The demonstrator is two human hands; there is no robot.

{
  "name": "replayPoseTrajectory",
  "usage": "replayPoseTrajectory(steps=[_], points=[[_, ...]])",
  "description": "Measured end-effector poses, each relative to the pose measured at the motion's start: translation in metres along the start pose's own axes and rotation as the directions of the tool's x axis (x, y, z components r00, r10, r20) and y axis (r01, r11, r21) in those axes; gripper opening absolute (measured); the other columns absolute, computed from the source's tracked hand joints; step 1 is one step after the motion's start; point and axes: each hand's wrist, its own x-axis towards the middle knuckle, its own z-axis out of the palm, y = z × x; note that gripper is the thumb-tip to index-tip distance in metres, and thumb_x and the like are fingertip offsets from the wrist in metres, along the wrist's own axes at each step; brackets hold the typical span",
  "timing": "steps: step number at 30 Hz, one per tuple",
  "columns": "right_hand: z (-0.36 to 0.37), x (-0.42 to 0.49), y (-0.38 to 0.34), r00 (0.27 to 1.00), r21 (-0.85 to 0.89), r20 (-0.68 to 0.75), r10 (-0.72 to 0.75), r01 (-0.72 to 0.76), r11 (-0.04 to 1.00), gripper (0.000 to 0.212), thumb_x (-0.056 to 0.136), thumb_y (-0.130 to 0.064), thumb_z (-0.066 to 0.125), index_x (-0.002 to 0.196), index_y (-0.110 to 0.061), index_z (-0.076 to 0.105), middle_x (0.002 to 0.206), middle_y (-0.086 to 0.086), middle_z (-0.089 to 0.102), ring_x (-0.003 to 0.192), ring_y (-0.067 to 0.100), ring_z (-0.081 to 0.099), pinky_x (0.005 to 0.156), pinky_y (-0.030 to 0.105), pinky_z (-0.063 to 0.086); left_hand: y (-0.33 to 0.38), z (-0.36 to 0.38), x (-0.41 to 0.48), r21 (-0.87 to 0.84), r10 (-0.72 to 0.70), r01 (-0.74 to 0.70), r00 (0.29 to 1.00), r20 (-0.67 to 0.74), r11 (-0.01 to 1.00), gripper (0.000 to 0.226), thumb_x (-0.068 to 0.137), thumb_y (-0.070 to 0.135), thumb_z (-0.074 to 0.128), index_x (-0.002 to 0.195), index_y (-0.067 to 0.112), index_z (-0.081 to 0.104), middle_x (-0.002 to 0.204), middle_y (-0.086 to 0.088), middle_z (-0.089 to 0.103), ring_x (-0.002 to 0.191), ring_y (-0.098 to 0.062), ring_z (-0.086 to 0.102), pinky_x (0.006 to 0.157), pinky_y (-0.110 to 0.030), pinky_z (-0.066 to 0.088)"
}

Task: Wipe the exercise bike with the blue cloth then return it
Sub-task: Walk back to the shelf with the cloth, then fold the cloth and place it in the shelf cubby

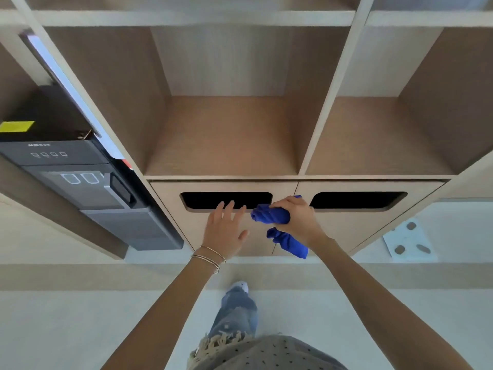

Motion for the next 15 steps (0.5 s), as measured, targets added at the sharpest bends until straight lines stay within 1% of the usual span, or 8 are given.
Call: replayPoseTrajectory(steps=[3, 5, 7, 9, 11, 13, 15], points=[[-0.005, 0.042, -0.008, 0.998, 0.000, -0.054, -0.032, 0.033, 0.999, 0.043, 0.072, -0.017, 0.072, 0.114, -0.024, 0.062, 0.115, -0.002, 0.060, 0.109, 0.022, 0.051, 0.091, 0.045, 0.043, -0.019, -0.010, 0.036, 0.021, 0.015, -0.015, 0.999, -0.036, 1.000, 0.061, 0.094, 0.044, 0.039, 0.147, 0.022, 0.019, 0.155, -0.010, 0.022, 0.143, -0.030, 0.016, 0.115, -0.041, 0.018], [-0.009, 0.070, -0.016, 0.997, -0.054, -0.057, -0.058, 0.055, 0.997, 0.044, 0.072, -0.018, 0.071, 0.114, -0.026, 0.062, 0.114, -0.003, 0.060, 0.110, 0.024, 0.050, 0.091, 0.044, 0.042, -0.032, -0.019, 0.058, 0.030, 0.016, -0.015, 0.999, -0.045, 0.999, 0.059, 0.094, 0.044, 0.039, 0.146, 0.023, 0.021, 0.153, -0.010, 0.024, 0.142, -0.030, 0.019, 0.114, -0.041, 0.020], [-0.013, 0.098, -0.024, 0.994, -0.134, -0.063, -0.087, 0.078, 0.988, 0.045, 0.073, -0.019, 0.071, 0.115, -0.027, 0.061, 0.116, -0.003, 0.058, 0.111, 0.025, 0.048, 0.088, 0.040, 0.038, -0.045, -0.027, 0.080, 0.034, 0.014, -0.012, 0.998, -0.055, 0.999, 0.058, 0.093, 0.045, 0.041, 0.145, 0.024, 0.024, 0.148, -0.011, 0.032, 0.136, -0.031, 0.027, 0.111, -0.041, 0.025], [-0.016, 0.124, -0.031, 0.990, -0.174, -0.095, -0.105, 0.087, 0.981, 0.045, 0.074, -0.020, 0.071, 0.117, -0.027, 0.060, 0.116, -0.003, 0.058, 0.112, 0.025, 0.046, 0.082, 0.038, 0.031, -0.056, -0.035, 0.099, 0.035, 0.025, -0.023, 0.998, -0.064, 0.999, 0.058, 0.092, 0.043, 0.042, 0.144, 0.023, 0.024, 0.144, -0.011, 0.035, 0.131, -0.032, 0.032, 0.107, -0.041, 0.029], [-0.016, 0.147, -0.036, 0.986, -0.177, -0.128, -0.109, 0.085, 0.981, 0.044, 0.075, -0.020, 0.071, 0.117, -0.027, 0.059, 0.116, -0.003, 0.057, 0.112, 0.025, 0.046, 0.081, 0.038, 0.030, -0.069, -0.041, 0.115, 0.039, 0.043, -0.040, 0.997, -0.067, 0.998, 0.060, 0.092, 0.042, 0.042, 0.145, 0.022, 0.022, 0.143, -0.011, 0.034, 0.130, -0.032, 0.032, 0.106, -0.040, 0.030], [-0.014, 0.165, -0.040, 0.986, -0.176, -0.136, -0.097, 0.072, 0.982, 0.044, 0.076, -0.020, 0.070, 0.118, -0.027, 0.059, 0.117, -0.002, 0.057, 0.113, 0.026, 0.045, 0.084, 0.040, 0.033, -0.082, -0.044, 0.128, 0.033, 0.047, -0.045, 0.996, -0.071, 0.998, 0.060, 0.092, 0.042, 0.043, 0.145, 0.021, 0.022, 0.145, -0.013, 0.032, 0.132, -0.031, 0.030, 0.108, -0.040, 0.029], [-0.008, 0.175, -0.040, 0.994, -0.180, -0.087, -0.062, 0.045, 0.983, 0.046, 0.077, -0.022, 0.070, 0.121, -0.028, 0.057, 0.121, -0.002, 0.055, 0.116, 0.026, 0.045, 0.088, 0.042, 0.036, -0.092, -0.045, 0.136, 0.025, 0.039, -0.038, 0.997, -0.067, 0.999, 0.061, 0.092, 0.042, 0.044, 0.145, 0.022, 0.023, 0.147, -0.013, 0.029, 0.135, -0.030, 0.026, 0.109, -0.041, 0.027]])
